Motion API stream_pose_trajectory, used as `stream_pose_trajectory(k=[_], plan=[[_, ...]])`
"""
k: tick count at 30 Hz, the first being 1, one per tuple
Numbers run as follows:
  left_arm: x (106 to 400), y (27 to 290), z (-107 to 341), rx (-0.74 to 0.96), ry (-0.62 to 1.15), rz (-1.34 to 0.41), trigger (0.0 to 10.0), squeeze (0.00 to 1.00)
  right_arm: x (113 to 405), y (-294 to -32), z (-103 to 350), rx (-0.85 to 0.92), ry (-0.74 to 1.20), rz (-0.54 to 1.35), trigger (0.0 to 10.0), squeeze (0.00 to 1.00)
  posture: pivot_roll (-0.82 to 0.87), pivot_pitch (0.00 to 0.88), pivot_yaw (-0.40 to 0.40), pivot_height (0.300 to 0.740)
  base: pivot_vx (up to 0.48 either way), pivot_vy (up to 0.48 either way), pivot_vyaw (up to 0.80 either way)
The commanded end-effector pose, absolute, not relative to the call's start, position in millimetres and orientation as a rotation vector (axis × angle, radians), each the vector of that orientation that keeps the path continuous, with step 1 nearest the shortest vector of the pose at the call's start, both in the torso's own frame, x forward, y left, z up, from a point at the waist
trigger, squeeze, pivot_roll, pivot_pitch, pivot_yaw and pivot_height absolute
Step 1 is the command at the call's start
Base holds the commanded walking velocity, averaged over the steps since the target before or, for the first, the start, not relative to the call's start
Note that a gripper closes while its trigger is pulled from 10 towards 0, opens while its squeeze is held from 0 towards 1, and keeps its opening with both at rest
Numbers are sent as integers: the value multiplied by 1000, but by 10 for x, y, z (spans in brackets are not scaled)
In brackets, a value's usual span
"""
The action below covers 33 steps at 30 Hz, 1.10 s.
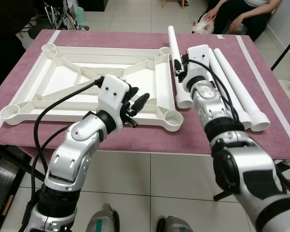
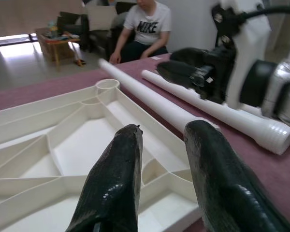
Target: Building children table
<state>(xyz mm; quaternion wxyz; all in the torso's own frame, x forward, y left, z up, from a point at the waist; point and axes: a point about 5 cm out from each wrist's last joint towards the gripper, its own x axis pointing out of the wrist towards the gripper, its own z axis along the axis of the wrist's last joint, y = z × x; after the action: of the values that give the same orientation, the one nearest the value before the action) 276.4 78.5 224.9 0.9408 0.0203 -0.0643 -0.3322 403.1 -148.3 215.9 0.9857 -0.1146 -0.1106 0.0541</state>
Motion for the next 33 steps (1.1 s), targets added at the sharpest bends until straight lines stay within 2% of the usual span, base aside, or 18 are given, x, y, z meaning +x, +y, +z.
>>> stream_pose_trajectory(k=[1, 4, 9, 17, 21, 27, 33], plan=[[2826, 858, 2222, 30, -108, -549, 10000, 0, 4022, -1451, 2146, -237, -224, 125, 10000, 0, 95, 0, 25, 740, 0, 0, 0], [2855, 855, 2182, 84, -100, -525, 10000, 0, 3995, -1550, 1979, -158, -152, 62, 10000, 0, 89, 0, 31, 740, 0, 0, 0], [2877, 857, 2109, 133, -63, -499, 10000, 0, 3949, -1580, 1930, -123, -151, 38, 10000, 0, 88, 0, 40, 740, 0, 0, 0], [2827, 871, 2009, 50, -54, -496, 10000, 0, 3530, -1505, 1950, -10, -340, 52, 10000, 0, 51, 0, 50, 740, 0, 0, 0], [2842, 874, 2003, 47, -59, -487, 10000, 0, 3469, -1503, 1956, -16, -368, 49, 10000, 0, 51, 0, 50, 740, 0, 0, 0], [2907, 868, 1944, 20, -83, -433, 10000, 0, 3202, -1515, 2120, -325, -555, -2, 10000, 0, 9, 0, 37, 740, 389, 0, 0], [2923, 835, 1934, 17, -88, -421, 10000, 0, 3177, -1532, 2124, -340, -533, -16, 10000, 0, 4, 0, 30, 740, 451, 0, 0]])
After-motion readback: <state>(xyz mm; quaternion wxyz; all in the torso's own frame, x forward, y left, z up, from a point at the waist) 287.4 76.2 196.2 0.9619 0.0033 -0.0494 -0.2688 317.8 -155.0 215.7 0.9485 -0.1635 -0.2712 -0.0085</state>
